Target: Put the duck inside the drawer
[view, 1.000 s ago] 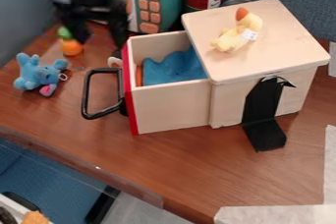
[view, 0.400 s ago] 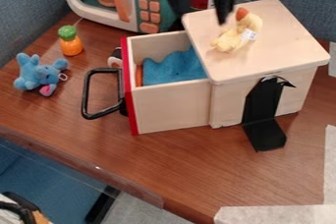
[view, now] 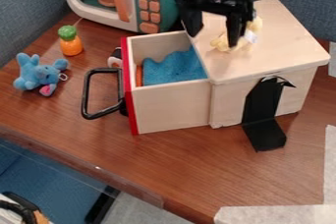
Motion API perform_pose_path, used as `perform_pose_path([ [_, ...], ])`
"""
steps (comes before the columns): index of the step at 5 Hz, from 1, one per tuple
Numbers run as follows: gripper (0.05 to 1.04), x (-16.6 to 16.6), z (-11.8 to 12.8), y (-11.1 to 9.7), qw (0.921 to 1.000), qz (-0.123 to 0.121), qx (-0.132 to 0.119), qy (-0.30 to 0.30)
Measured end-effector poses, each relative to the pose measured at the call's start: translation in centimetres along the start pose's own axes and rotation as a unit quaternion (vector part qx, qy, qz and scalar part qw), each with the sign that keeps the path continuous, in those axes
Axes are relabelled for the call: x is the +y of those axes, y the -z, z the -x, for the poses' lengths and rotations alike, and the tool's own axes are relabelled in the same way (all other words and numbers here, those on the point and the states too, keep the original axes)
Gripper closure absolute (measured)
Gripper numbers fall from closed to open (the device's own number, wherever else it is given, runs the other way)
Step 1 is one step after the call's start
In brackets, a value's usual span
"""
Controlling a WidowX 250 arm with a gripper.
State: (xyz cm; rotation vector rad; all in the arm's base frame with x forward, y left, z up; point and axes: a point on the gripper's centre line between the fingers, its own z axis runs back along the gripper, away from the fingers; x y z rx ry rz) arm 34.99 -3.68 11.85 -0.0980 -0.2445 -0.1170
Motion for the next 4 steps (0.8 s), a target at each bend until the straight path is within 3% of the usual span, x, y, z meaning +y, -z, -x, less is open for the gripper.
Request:
perform_pose_path([
  [2, 0.726, 0.5, 0.0, 1.1, 0.9998, 0.004, 0.006, -0.018],
  [3, 0.919, 1.2, 0.2, 1.1, 0.9995, 0.005, 0.007, -0.031],
  [4, 0.994, 3.9, 2.3, -0.7, 0.9968, 0.000, -0.002, -0.080],
])
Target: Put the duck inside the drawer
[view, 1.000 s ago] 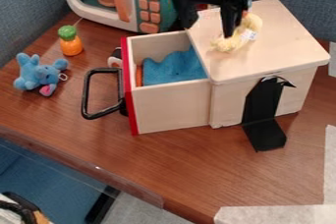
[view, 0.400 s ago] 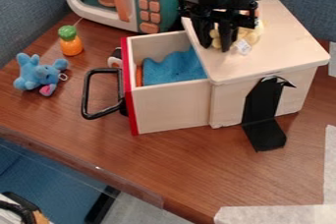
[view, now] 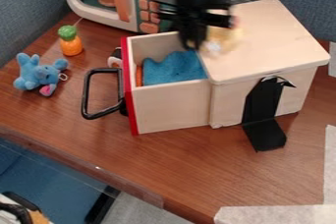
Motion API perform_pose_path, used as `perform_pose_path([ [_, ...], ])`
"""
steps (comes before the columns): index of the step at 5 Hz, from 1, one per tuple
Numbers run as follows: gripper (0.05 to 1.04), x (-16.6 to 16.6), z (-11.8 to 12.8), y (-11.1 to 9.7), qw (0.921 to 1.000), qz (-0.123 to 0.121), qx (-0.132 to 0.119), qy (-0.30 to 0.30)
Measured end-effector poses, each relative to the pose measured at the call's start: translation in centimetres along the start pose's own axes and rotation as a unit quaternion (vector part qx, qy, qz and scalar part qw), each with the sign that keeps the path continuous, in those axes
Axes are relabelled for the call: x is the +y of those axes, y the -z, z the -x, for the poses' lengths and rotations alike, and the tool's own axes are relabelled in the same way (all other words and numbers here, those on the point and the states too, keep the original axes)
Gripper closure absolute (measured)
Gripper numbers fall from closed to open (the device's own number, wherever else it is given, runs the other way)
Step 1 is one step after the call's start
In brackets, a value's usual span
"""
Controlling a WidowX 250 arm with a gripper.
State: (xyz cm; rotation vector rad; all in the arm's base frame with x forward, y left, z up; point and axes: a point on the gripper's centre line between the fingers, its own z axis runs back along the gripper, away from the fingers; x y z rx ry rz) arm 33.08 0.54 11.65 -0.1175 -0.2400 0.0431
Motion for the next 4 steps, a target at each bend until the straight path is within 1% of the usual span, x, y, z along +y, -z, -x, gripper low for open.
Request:
perform_pose_path([
  [1, 0.999, 2.8, 2.2, -2.6, 0.9987, -0.010, -0.030, -0.039],
  [2, 0.999, 4.3, 4.6, -2.2, 0.9981, -0.020, -0.020, -0.056],
  [3, 0.970, 4.5, 5.2, -1.1, 0.9982, -0.027, -0.006, -0.054],
  [4, 0.779, 3.8, 5.3, 0.3, 0.9987, -0.027, 0.014, -0.041],
])
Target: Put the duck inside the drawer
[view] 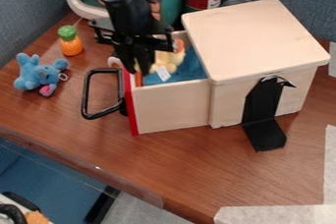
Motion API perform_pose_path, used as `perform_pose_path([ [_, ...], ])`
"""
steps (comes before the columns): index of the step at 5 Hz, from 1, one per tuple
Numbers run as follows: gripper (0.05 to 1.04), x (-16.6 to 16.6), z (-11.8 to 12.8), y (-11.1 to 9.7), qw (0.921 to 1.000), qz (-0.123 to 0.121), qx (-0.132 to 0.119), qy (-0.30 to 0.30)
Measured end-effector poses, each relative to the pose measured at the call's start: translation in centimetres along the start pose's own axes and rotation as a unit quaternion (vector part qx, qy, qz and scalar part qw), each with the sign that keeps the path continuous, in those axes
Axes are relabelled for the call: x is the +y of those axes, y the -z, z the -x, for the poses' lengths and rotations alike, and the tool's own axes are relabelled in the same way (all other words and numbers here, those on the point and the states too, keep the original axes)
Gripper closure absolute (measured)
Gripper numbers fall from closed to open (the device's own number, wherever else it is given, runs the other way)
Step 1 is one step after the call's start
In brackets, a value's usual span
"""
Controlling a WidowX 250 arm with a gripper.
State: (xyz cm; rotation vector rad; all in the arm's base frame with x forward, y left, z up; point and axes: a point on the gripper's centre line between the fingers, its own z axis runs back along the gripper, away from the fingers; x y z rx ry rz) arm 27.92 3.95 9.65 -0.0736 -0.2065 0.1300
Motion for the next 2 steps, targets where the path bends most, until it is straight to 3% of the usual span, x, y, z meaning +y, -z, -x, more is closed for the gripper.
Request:
perform_pose_path([
  [2, 0.173, 0.22, -0.07, -0.72, 0.9999, -0.008, -0.010, -0.001],
])
